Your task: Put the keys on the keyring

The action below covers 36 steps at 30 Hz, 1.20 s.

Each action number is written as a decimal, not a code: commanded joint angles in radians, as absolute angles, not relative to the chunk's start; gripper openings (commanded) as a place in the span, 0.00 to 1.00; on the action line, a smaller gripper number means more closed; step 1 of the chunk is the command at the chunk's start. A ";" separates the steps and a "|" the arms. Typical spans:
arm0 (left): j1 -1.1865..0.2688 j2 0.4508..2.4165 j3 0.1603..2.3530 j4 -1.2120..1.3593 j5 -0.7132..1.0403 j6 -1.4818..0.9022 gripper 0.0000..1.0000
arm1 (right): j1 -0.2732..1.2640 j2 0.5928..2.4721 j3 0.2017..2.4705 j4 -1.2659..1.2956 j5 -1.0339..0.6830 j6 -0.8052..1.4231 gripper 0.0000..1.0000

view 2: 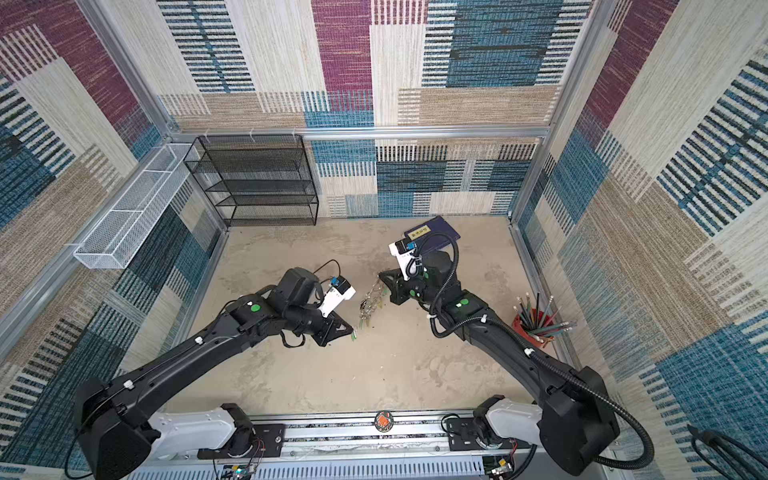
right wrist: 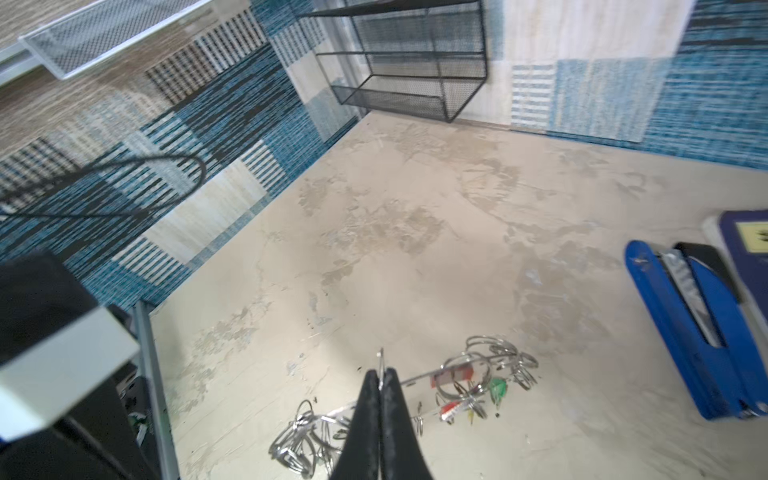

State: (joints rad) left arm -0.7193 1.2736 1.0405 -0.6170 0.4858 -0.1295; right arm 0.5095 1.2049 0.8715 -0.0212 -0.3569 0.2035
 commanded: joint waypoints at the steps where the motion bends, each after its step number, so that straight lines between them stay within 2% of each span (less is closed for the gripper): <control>1: -0.719 1.330 1.010 -0.539 0.636 -0.174 0.00 | 0.487 1.170 0.857 0.012 -0.290 0.258 0.00; 11: -0.774 1.619 1.039 -0.491 0.754 -0.196 0.00 | 0.439 1.111 0.810 -0.003 -0.284 0.270 0.00; 22: -0.759 1.874 1.138 -0.641 0.640 -0.126 0.00 | 0.436 1.075 0.774 0.003 -0.299 0.258 0.00; 36: -0.647 1.942 1.231 -0.768 0.470 -0.077 0.00 | 0.411 1.072 0.756 0.014 -0.320 0.256 0.00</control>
